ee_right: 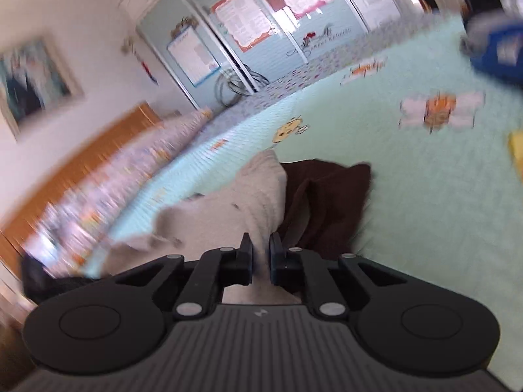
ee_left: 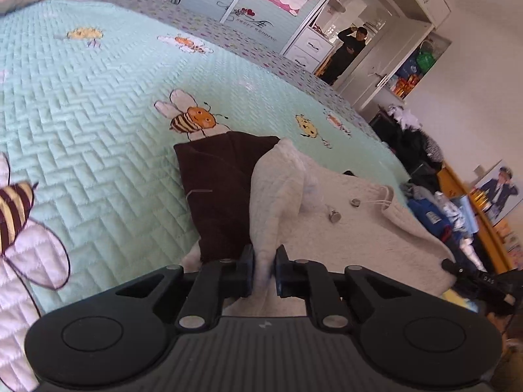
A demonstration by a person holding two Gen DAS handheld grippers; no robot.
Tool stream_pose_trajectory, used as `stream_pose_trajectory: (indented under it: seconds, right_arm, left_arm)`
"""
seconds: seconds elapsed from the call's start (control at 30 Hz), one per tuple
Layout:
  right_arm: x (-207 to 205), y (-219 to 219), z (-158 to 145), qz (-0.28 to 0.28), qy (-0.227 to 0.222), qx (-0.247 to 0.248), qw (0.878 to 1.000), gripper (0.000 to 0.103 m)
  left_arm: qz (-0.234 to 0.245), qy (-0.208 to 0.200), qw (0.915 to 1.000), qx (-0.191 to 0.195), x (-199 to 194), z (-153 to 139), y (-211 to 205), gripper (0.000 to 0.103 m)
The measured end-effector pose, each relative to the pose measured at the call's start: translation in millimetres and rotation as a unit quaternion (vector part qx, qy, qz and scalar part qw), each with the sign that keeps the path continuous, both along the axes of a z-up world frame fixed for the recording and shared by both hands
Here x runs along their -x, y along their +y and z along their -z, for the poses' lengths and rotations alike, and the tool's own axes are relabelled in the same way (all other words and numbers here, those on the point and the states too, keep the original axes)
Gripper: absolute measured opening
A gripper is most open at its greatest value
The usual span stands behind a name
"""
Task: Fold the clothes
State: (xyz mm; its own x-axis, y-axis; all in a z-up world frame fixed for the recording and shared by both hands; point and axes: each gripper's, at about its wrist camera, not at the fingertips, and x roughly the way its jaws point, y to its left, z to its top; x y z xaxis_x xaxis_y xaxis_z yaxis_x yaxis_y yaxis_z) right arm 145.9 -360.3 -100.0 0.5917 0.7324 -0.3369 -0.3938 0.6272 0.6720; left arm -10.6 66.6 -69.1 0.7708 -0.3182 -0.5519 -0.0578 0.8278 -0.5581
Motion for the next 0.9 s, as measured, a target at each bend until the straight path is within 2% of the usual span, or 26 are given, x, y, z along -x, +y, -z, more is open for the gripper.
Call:
stream_pose_trajectory:
  seconds: [0.07,0.17,0.27,0.33,0.37,0.47,0.5,0.57,0.63,0.67,0.7,0.77,0.83,0.9]
  right_arm:
    - [0,-17,9,-0.002,0.040,-0.064,0.997,0.011]
    - [2,-36,31,0.010,0.090,-0.099,0.991,0.011]
    - [0,-46,54,0.028,0.126,-0.093,0.987,0.012]
    - [0,-46,59,0.031,0.127,-0.090,0.987,0.015]
    - [2,-44,57,0.034,0.121,-0.083,0.989,0.024]
    - [8,-36,40,0.049,0.088,-0.016,0.995,0.041]
    - [11,-33,33,0.055,0.072,0.009,0.996,0.042]
    - [18,-22,15,0.071,0.024,0.072,0.995,0.046]
    - [25,-8,-3,0.087,-0.033,0.133,0.987,0.047]
    - [26,-1,-11,0.092,-0.059,0.158,0.981,0.052]
    - [26,7,-17,0.089,-0.082,0.180,0.976,0.056]
    - [24,29,-26,0.062,-0.125,0.233,0.962,0.071]
    - [23,56,-28,0.027,-0.171,0.295,0.940,0.073]
    - [21,82,-25,-0.011,-0.214,0.351,0.912,0.075]
  left_arm:
    - [-0.004,0.007,0.9998,0.016,9,3,9,0.013]
    - [-0.034,0.029,0.9987,0.023,21,14,27,0.015]
    - [-0.046,0.044,0.9974,0.034,22,27,37,0.030]
    - [-0.044,0.043,0.9977,0.029,19,27,35,0.031]
    - [-0.045,0.041,0.9979,0.023,19,25,33,0.033]
    - [-0.056,0.036,0.9977,0.010,23,18,31,0.039]
    - [-0.061,0.034,0.9976,0.005,25,15,30,0.046]
    - [-0.077,0.029,0.9965,-0.014,33,7,29,0.052]
    - [-0.098,0.026,0.9947,-0.020,40,2,30,0.062]
    - [-0.110,0.026,0.9933,-0.023,43,0,31,0.070]
    - [-0.119,0.025,0.9920,-0.031,45,-4,31,0.070]
    - [-0.119,0.011,0.9911,-0.060,47,-15,23,0.070]
    - [-0.092,-0.019,0.9904,-0.102,45,-32,7,0.071]
    - [-0.048,-0.048,0.9831,-0.170,36,-50,-21,0.075]
